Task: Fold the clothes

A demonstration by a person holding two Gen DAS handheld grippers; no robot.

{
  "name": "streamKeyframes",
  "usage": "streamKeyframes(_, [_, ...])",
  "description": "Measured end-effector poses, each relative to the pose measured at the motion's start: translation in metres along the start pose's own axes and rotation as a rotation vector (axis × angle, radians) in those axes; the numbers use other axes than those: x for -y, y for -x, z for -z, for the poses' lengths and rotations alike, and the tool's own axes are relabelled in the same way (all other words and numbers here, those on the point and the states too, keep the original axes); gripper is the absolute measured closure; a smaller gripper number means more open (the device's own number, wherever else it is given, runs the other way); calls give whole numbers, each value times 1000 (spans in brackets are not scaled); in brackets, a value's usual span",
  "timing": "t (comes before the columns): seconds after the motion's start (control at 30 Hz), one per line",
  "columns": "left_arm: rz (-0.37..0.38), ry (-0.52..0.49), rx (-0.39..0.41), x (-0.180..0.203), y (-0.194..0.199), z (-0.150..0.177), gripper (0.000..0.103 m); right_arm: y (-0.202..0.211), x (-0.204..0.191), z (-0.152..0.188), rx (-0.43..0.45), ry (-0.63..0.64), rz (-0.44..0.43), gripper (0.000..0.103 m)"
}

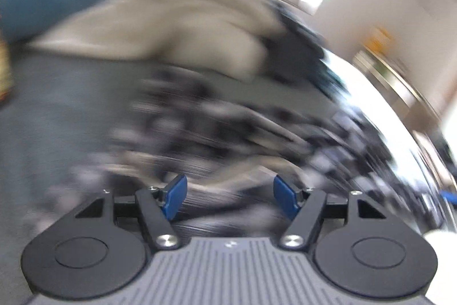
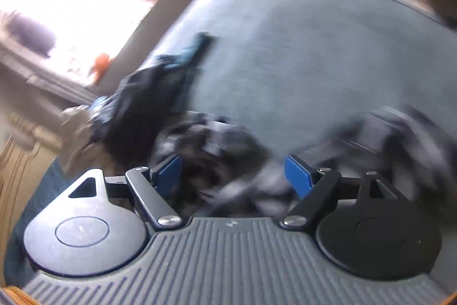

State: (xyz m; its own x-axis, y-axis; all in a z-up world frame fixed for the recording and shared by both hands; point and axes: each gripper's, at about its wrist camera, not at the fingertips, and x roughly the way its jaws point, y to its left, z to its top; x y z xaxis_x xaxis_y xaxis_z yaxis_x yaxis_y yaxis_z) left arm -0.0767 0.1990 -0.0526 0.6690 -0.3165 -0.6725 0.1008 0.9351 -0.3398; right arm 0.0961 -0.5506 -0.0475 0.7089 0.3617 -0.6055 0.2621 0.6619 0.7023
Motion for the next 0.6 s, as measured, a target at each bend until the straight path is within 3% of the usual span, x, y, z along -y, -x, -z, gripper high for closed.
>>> streamKeyframes(0.07, [85,-100,-65,28,-17,3,35,20,32,6,7,-95,53,23])
streamKeyframes(0.17, [140,-222,-116,62,-43,13,35,39,73,13,28,-236,138,23])
streamKeyframes(0.3, [140,-365,-153,98,-76,27,35,33,100,11,112,-352,250,20])
streamKeyframes(0.43, [85,-491,-151,118,-96,37,37,8,107,4,112,-424,270,19])
streamKeyframes(0.53, [52,-493,-151,118,-105,41,54,-10,112,-1,105,-481,273,19])
streamKeyframes(0.6, [42,-479,-145,115,-108,42,77,-16,111,-3,140,-475,292,28])
